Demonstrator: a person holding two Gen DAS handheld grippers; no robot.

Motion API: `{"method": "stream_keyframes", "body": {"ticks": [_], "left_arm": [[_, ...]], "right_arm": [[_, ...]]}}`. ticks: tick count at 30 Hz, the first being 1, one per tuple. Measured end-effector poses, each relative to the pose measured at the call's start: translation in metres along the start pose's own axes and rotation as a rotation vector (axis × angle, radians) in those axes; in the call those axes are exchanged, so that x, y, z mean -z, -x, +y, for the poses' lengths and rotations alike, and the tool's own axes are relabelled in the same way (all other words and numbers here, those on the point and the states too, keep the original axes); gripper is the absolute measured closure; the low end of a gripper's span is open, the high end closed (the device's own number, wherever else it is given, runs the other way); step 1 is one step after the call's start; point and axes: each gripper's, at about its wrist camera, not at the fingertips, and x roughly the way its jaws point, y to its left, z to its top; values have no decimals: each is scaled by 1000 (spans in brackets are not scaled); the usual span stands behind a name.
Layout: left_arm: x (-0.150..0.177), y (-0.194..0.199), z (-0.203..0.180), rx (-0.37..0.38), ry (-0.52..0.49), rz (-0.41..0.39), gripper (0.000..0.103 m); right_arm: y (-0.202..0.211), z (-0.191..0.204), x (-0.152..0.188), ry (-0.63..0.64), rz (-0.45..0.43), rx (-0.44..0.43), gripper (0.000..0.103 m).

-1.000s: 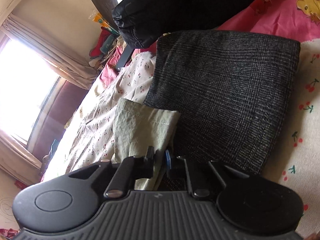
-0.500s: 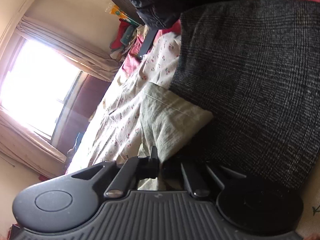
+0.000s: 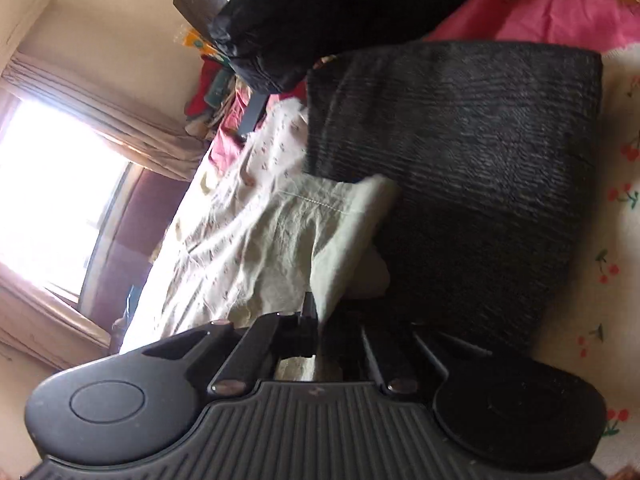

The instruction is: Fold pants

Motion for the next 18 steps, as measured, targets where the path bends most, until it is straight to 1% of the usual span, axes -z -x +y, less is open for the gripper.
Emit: {"method": "stream_keyframes", "body": {"ticks": [1, 2, 4, 6, 7, 8, 9, 10, 11, 12, 13, 14, 15, 17, 18], "left_arm": [[2, 10, 4, 1, 15, -20, 42], [4, 21, 8, -10, 27, -37, 42], [10, 42, 21, -52, 54, -72, 42], [16, 58, 38, -95, 86, -104, 42], [21, 65, 46, -120, 97, -122, 42], [26, 68, 55, -148, 110, -134, 42], [32, 67, 67, -179, 128, -133, 41], [40, 64, 77, -207, 153, -122, 41], [47, 58, 86, -233, 186, -95, 41], [57, 50, 98, -252, 236, -46, 41], [66, 43, 106, -254, 291, 2, 42], [76, 38, 112, -255, 353, 39, 42], [85, 34, 117, -247, 414, 71, 42], [98, 32, 117, -242, 487, 74, 42], [99, 33, 114, -255, 490, 66, 42]], "right_arm": [[4, 0, 3, 28, 9, 23, 93], [12, 2, 7, 64, -2, 56, 93], [29, 16, 12, 171, -30, 128, 85], [53, 38, 20, 284, -88, 180, 84], [63, 50, 26, 335, -103, 175, 84], [73, 67, 35, 400, -105, 131, 84], [71, 89, 42, 458, -78, 63, 84], [65, 108, 50, 503, -26, -9, 80], [49, 131, 59, 535, 59, -95, 75], [30, 149, 68, 538, 131, -176, 68], [4, 169, 79, 532, 209, -268, 67], [-27, 187, 90, 521, 287, -334, 67], [-59, 205, 104, 513, 364, -377, 67], [-117, 238, 134, 536, 477, -440, 67], [-147, 252, 145, 565, 528, -454, 67]]}}
